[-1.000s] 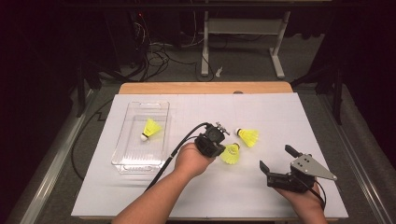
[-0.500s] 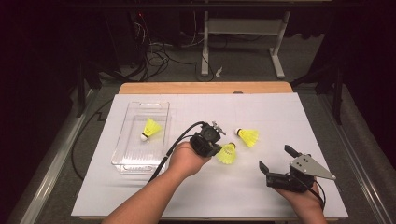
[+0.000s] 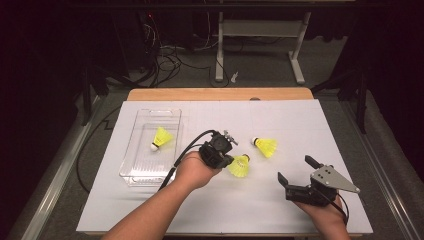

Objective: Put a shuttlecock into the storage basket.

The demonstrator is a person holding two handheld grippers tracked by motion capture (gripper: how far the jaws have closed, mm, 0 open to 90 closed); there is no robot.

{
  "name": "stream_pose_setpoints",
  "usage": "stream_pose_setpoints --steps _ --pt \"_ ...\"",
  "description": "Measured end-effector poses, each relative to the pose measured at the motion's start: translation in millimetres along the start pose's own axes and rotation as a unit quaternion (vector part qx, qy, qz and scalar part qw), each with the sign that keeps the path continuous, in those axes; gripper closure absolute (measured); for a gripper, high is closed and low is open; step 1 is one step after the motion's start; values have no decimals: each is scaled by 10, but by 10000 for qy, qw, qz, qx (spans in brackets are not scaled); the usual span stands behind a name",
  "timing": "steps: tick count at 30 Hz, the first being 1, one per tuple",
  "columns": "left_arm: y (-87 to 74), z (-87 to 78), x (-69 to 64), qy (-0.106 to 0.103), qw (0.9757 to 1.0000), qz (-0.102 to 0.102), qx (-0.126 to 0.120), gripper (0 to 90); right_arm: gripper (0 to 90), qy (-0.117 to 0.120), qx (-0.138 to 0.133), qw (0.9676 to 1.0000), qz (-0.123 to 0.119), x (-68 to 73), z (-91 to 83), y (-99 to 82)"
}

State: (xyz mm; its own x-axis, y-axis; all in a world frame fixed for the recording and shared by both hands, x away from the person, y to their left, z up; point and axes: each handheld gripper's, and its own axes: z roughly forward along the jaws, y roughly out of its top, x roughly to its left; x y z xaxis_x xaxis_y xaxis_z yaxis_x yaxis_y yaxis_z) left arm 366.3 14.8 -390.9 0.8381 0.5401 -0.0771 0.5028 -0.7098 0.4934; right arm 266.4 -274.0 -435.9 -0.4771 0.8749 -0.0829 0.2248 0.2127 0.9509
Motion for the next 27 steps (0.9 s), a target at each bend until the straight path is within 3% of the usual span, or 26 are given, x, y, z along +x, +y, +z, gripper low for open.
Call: stream_pose_setpoints --steps 27 --pt "-212 -204 164 -100 9998 -112 92 900 0 33 -23 10000 18 0 6 2"
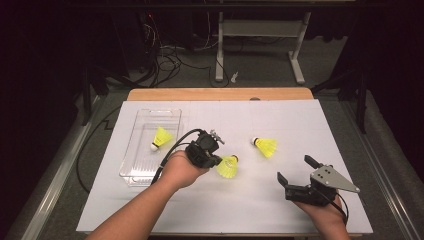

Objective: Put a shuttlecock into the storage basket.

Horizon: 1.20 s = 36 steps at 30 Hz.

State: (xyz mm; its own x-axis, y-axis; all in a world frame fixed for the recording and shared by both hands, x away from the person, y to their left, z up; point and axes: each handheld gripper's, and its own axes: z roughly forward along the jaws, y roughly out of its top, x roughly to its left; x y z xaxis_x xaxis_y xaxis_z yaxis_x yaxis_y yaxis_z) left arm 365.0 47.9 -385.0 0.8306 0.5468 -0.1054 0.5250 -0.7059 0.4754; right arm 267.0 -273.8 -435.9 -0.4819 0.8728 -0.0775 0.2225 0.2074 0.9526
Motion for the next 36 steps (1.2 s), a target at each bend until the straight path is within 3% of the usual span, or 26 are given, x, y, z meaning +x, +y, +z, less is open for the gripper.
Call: stream_pose_setpoints --steps 15,36 --pt "-91 -93 124 -27 9999 -104 -1 900 0 5 34 10000 -34 12 7 -3" --pt "-174 -382 262 150 9996 -247 -24 900 0 1 26 10000 -55 16 6 4"
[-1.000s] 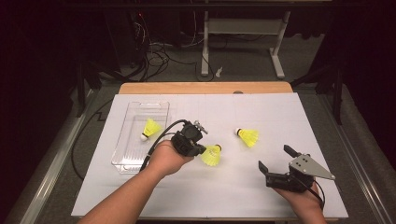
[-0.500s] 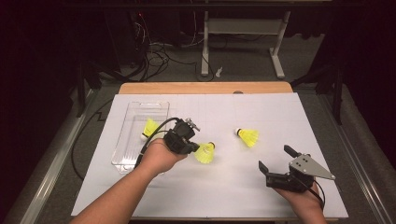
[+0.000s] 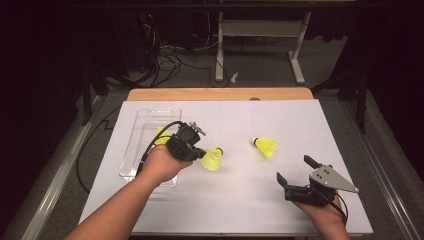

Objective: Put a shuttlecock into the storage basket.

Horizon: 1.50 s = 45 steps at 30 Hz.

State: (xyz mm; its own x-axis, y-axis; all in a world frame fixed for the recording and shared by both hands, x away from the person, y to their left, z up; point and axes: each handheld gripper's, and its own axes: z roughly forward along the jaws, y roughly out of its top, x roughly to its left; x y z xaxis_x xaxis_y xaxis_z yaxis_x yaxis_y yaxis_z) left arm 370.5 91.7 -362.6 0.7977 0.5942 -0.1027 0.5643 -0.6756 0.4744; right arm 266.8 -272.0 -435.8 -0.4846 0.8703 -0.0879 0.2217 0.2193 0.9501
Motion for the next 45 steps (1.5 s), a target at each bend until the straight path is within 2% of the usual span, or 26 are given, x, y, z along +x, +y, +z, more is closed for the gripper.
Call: stream_pose_setpoints --steps 23,45 --pt "-53 -252 129 166 9997 -109 -114 900 0 8 16 10000 16 -1 7 -6" --pt "-270 -609 369 429 9983 -338 -223 900 0 -1 31 10000 14 5 9 -7"
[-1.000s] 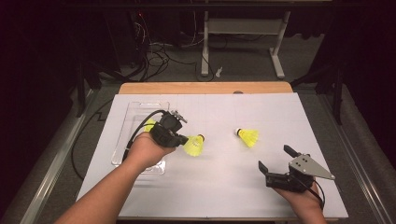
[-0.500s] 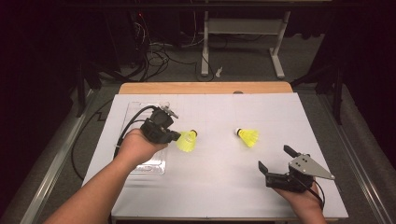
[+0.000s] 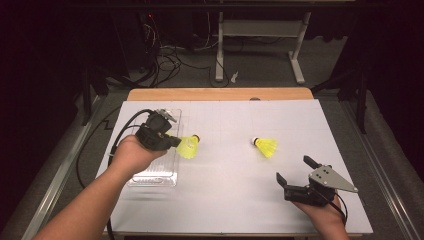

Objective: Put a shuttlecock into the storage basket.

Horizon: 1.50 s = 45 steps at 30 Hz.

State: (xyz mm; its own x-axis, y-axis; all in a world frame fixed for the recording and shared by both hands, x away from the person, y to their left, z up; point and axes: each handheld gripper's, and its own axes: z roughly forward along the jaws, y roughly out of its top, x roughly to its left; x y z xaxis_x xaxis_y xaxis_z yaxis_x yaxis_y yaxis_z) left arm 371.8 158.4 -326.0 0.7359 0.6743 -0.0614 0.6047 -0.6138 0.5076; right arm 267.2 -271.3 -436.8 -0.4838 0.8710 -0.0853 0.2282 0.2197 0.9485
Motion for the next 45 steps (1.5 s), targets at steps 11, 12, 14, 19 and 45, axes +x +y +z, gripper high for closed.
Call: stream_pose_setpoints --steps 11,12,14,19,45 --pt "-168 -180 203 219 9995 -209 9 900 0 -2 -2 10000 -4 2 -2 2" --pt "-181 -191 217 229 9995 -222 13 900 0 -3 1 10000 -5 3 -1 2" --pt "-213 -218 250 249 9993 -266 1 900 0 -5 6 10000 -6 5 0 2" --pt "-280 -276 319 321 9988 -368 -19 900 0 0 7 10000 -9 9 4 2" --pt "-643 -431 706 805 9923 -936 74 900 0 -2 38 10000 -41 19 10 0"
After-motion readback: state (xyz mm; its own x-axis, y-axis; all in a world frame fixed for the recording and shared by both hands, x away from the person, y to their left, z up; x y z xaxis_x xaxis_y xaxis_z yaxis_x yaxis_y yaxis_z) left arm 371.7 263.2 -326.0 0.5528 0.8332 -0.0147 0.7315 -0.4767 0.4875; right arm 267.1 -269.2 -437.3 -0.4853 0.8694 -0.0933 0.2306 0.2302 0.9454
